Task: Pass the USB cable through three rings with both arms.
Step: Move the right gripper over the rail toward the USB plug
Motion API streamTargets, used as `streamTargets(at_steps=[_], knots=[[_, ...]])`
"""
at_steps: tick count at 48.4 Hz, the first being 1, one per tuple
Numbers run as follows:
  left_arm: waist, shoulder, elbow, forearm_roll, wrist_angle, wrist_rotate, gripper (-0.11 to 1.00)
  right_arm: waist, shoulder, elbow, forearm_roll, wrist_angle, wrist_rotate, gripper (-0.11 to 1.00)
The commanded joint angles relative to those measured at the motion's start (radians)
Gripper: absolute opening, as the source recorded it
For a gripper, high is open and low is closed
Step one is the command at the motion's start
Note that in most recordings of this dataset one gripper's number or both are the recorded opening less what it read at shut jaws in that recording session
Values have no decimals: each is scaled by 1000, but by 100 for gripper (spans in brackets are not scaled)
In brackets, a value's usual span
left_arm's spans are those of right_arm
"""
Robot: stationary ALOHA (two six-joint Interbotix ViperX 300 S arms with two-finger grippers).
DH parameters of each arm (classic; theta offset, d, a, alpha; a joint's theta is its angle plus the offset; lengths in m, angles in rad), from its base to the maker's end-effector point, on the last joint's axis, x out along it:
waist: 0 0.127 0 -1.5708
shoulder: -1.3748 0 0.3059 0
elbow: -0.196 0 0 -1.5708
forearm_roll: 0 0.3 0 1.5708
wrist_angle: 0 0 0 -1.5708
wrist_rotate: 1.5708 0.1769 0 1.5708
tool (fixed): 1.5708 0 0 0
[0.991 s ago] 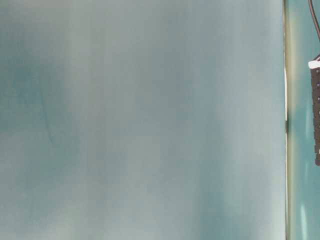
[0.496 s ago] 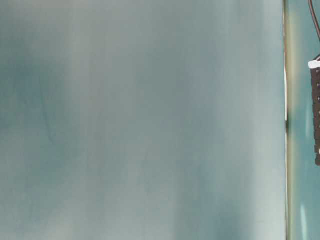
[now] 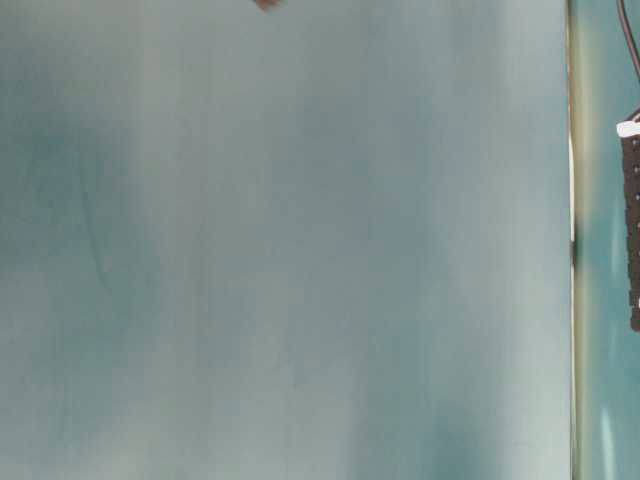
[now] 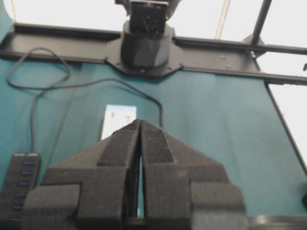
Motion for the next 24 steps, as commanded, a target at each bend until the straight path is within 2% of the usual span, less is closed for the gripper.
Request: streamTargets(at_steps=[1,4,11,15,19,24], knots=[[0,0,-26,2,0,-9,2,0,46,-40,-2,44,5,71],[0,0,-26,2,3,-9,2,3,81,-51,-2,86,6,63],[0,0,-26,2,18,-9,2,20,158,-84,-2,153,5,26],[0,0,-26,2,34,-8,2,32,204,-112,-2,184,3,8],[2,0,-26,2,40,-6,2,37,242,-135,-2,218,3,-3],[2,3,-26,2,40,-6,2,43,293,-173,-2,293,2,-10]])
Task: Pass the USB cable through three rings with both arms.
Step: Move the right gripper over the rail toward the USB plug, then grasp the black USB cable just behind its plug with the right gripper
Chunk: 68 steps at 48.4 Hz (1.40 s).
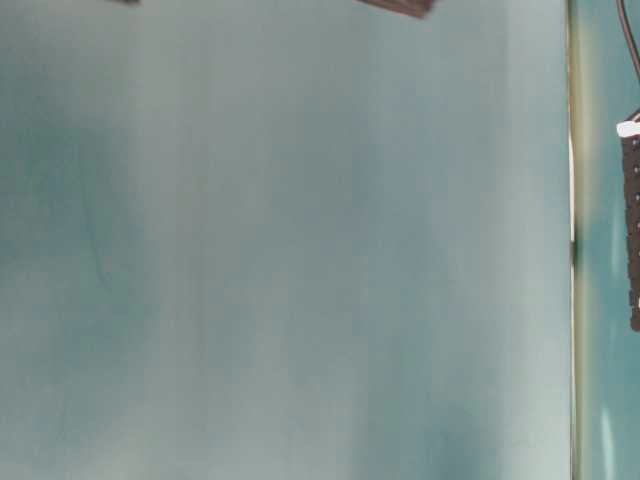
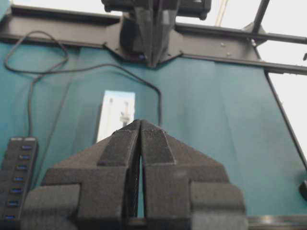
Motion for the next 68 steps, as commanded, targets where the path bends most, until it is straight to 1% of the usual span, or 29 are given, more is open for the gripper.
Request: streamTargets(at_steps=[1,8,14,22,26,30,33,36,40,41,42,51,68], knots=[[2,6,-26,2,-3,2,2,9,35,-58,-2,61,2,-10],[2,8,-26,2,0,5,2,17,135,-143,-3,202,2,-11],[2,6,-26,2,8,5,2,18,227,-222,-3,288,0,-10],[2,5,-26,2,12,9,2,28,314,-284,-3,328,-5,-8],[3,3,-26,2,12,11,2,40,347,-302,-5,327,-6,-3],[5,3,-25,2,12,11,2,51,374,-311,-5,325,-5,7],[5,3,-26,2,12,11,2,57,394,-314,-11,330,2,18],[5,2,-26,2,12,12,2,63,408,-316,-18,330,3,34],[5,2,-25,2,12,12,2,69,426,-316,-28,324,6,60],[6,2,-25,2,12,12,2,69,430,-316,-29,322,6,65],[5,3,-25,3,12,14,2,71,433,-318,-29,319,6,67],[8,3,-20,3,12,14,2,71,466,-322,-32,288,6,67],[18,6,-17,3,12,14,2,67,555,-310,-32,190,6,66]])
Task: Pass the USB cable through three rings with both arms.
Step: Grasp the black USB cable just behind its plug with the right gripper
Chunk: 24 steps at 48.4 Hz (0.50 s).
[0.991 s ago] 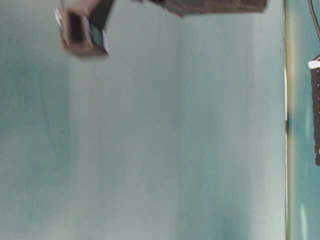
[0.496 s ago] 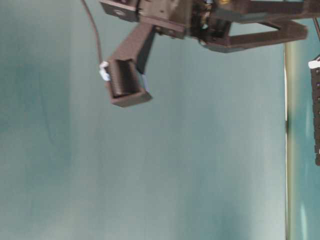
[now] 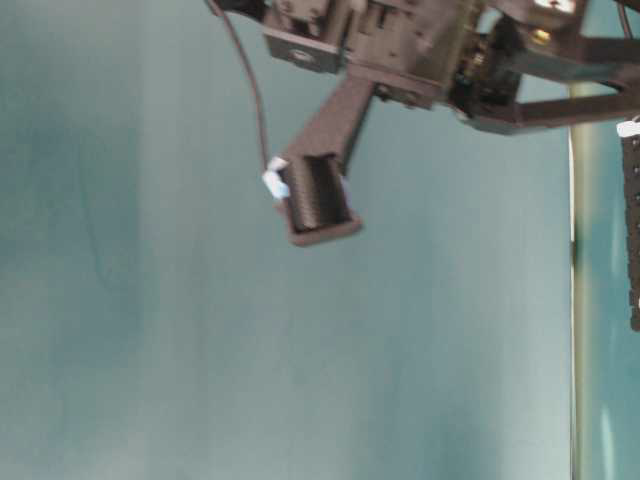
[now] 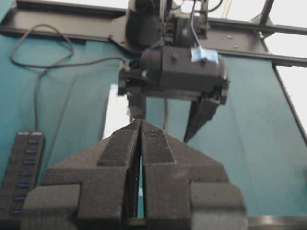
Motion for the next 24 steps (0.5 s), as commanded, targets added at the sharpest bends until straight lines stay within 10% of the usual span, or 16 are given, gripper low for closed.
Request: streamTargets(at_steps=[1,24], knots=[[5,3,-17,3,-5,0,2,0,15,-3,-3,-29,8,66],[6,5,-17,3,-5,0,2,0,77,31,-2,-81,95,66]])
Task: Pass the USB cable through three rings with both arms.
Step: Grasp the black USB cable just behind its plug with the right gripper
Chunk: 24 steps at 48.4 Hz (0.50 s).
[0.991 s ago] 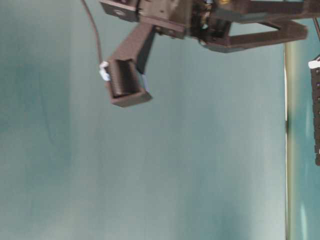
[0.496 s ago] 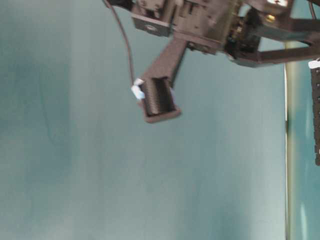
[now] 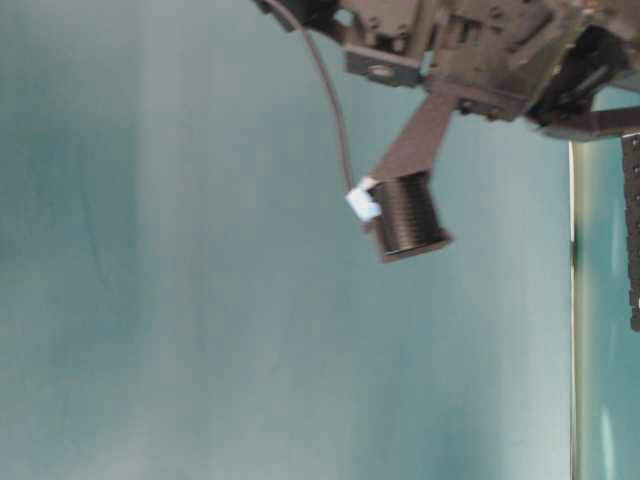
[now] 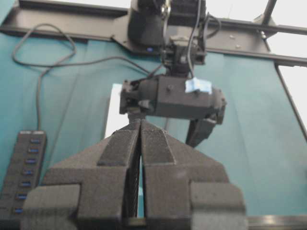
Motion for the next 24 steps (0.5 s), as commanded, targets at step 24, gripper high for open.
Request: streamTargets(at_steps=[24], knots=[[12,2,-17,2,-5,3,2,0,26,21,-3,-64,40,66]])
